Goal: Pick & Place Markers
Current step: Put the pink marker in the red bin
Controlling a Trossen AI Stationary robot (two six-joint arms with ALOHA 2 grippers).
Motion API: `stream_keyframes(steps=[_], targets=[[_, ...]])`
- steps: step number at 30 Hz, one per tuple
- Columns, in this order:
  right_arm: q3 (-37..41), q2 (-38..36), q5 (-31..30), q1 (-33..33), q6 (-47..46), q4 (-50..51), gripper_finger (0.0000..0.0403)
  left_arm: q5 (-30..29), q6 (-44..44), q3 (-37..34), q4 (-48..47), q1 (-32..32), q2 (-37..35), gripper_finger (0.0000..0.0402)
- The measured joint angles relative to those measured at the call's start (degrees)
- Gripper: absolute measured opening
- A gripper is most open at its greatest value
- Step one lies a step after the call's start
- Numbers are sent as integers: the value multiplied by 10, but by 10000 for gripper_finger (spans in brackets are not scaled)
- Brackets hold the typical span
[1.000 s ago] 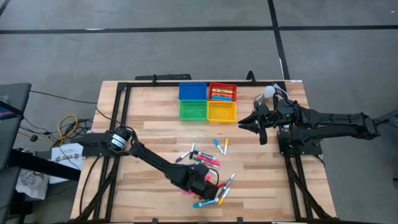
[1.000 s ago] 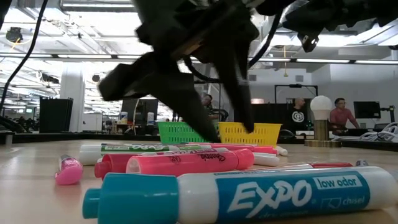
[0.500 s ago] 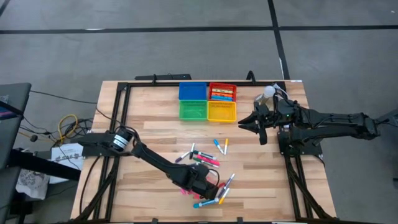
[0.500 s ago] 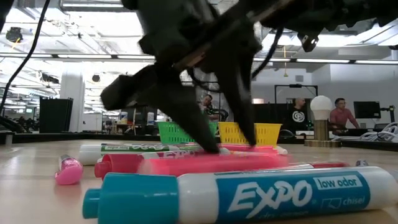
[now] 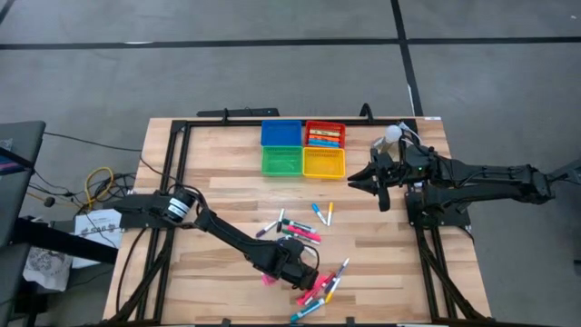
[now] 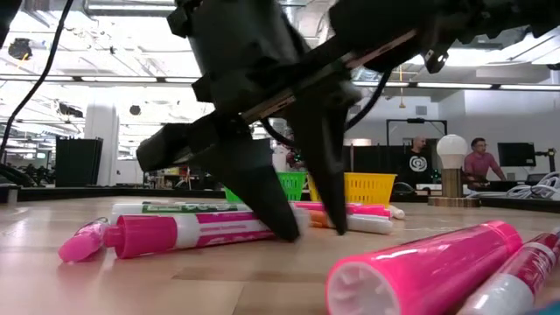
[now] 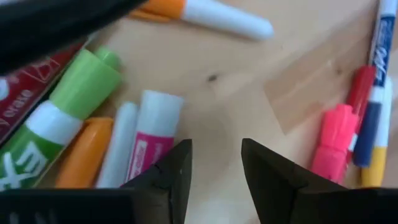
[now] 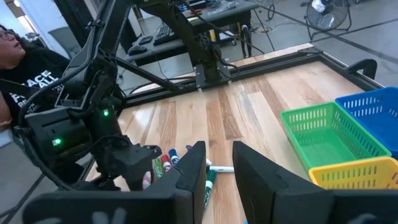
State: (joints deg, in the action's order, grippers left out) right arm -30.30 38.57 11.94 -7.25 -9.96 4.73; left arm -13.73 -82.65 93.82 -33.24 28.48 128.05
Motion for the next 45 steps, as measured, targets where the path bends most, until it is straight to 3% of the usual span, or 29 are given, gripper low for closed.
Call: stream_keyframes(steps=[15, 22, 28, 45], targets=[[0, 0, 0, 0, -1, 6, 70, -32, 48, 1, 20, 11, -57, 141], [0, 0, 0, 0, 0, 5, 70, -30, 38, 2, 51, 44, -51, 141], [0, 0, 0, 0, 0, 4, 70, -62, 26, 3, 56, 35, -43, 141], [0, 0, 0, 0, -1, 4, 70, -57, 24, 2, 59, 33, -26, 141]])
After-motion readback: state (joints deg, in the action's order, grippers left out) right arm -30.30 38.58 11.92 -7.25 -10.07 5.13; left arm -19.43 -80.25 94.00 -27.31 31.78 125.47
